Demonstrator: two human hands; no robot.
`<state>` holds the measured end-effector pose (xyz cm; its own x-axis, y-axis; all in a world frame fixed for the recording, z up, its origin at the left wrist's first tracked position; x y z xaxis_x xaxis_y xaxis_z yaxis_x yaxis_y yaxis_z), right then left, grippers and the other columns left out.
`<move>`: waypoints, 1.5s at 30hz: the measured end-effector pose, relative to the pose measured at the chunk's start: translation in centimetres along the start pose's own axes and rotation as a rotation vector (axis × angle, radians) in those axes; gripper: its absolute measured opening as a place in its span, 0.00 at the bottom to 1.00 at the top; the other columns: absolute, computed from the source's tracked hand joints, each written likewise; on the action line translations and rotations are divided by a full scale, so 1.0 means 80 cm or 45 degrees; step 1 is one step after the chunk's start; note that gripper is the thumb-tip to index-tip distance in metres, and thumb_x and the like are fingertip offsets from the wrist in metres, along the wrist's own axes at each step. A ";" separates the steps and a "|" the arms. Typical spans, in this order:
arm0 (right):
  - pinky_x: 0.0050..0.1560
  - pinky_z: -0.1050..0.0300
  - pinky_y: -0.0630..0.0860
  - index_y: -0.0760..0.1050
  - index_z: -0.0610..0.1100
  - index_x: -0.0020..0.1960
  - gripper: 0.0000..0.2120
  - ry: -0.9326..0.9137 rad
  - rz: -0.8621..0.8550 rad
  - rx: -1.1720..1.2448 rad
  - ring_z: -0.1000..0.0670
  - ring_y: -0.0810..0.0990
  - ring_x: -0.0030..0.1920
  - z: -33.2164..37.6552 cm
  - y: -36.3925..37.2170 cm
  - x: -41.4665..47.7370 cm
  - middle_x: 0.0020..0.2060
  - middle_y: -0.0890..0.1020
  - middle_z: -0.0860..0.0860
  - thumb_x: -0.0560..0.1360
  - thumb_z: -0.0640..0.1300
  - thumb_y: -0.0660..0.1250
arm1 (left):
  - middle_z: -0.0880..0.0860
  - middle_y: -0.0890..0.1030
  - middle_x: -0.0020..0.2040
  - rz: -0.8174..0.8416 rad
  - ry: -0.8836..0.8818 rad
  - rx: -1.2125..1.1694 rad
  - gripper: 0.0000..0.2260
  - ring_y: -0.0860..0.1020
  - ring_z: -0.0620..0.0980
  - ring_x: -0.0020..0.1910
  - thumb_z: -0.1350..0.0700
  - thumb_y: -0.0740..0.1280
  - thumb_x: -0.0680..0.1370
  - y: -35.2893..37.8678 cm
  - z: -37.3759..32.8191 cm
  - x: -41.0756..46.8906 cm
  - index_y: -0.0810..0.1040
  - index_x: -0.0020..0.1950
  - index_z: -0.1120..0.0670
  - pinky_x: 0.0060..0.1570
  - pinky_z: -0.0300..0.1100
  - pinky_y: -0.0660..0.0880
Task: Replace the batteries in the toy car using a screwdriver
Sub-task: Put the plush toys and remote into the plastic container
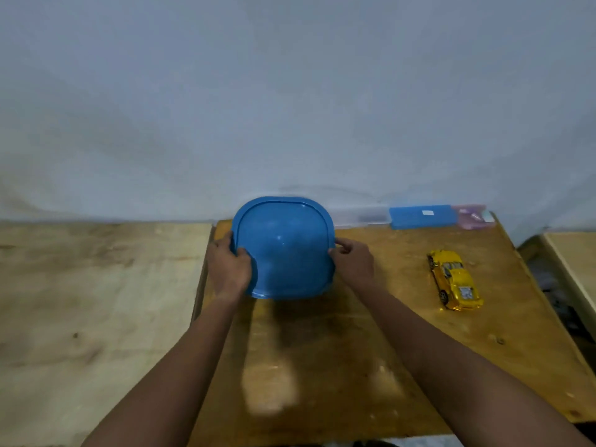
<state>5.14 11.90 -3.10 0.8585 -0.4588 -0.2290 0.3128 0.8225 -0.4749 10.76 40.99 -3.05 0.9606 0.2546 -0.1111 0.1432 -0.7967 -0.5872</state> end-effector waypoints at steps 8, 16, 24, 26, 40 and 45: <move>0.44 0.58 0.78 0.77 0.46 0.67 0.17 0.105 -0.169 0.038 0.51 0.80 0.47 0.009 0.030 0.038 0.48 0.82 0.50 0.79 0.42 0.66 | 0.58 0.75 0.62 0.105 0.030 -0.001 0.22 0.78 0.57 0.57 0.56 0.60 0.80 0.015 -0.010 0.054 0.73 0.74 0.58 0.56 0.52 0.79; 0.53 0.55 0.78 0.77 0.49 0.67 0.17 0.246 -0.174 0.153 0.51 0.78 0.54 -0.001 0.044 0.053 0.56 0.81 0.51 0.79 0.46 0.65 | 0.55 0.80 0.61 0.058 -0.013 -0.154 0.17 0.78 0.49 0.54 0.57 0.62 0.83 0.014 -0.003 0.071 0.77 0.71 0.57 0.50 0.37 0.75; 0.57 0.47 0.80 0.80 0.47 0.58 0.11 0.400 -0.099 0.363 0.49 0.80 0.54 -0.007 0.056 0.065 0.53 0.82 0.53 0.79 0.49 0.66 | 0.41 0.77 0.46 0.178 -0.301 -0.389 0.09 0.76 0.44 0.48 0.49 0.65 0.82 0.025 0.023 0.091 0.77 0.59 0.51 0.41 0.40 0.74; 0.57 0.46 0.80 0.81 0.46 0.56 0.11 0.416 -0.098 0.381 0.49 0.80 0.53 -0.010 0.058 0.068 0.51 0.83 0.52 0.78 0.50 0.67 | 0.44 0.79 0.47 0.230 -0.362 -0.407 0.08 0.78 0.45 0.48 0.48 0.66 0.82 0.032 0.033 0.097 0.79 0.51 0.52 0.44 0.43 0.76; 0.33 0.57 0.75 0.77 0.42 0.48 0.06 0.689 -0.103 0.633 0.48 0.80 0.43 -0.015 0.062 0.071 0.45 0.82 0.47 0.77 0.44 0.70 | 0.52 0.81 0.43 0.270 -0.646 -0.683 0.10 0.79 0.49 0.42 0.57 0.65 0.83 0.040 0.023 0.087 0.77 0.41 0.55 0.36 0.43 0.77; 0.35 0.55 0.76 0.77 0.42 0.48 0.06 0.715 -0.072 0.651 0.47 0.80 0.44 -0.012 0.062 0.064 0.46 0.82 0.46 0.77 0.44 0.70 | 0.53 0.80 0.42 0.257 -0.626 -0.646 0.11 0.79 0.51 0.42 0.55 0.66 0.82 0.037 0.020 0.084 0.75 0.41 0.55 0.42 0.47 0.79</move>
<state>10.69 13.31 -7.45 0.5426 -0.4948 -0.6788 0.6170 0.7831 -0.0776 17.26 41.20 -6.82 0.7791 0.1974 -0.5950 0.1816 -0.9795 -0.0872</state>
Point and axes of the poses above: each hand's wrist, its own x-axis towards the middle knuckle, its own y-axis out of the palm, z = x × y, the point moved 8 cm from there along x, towards the middle knuckle
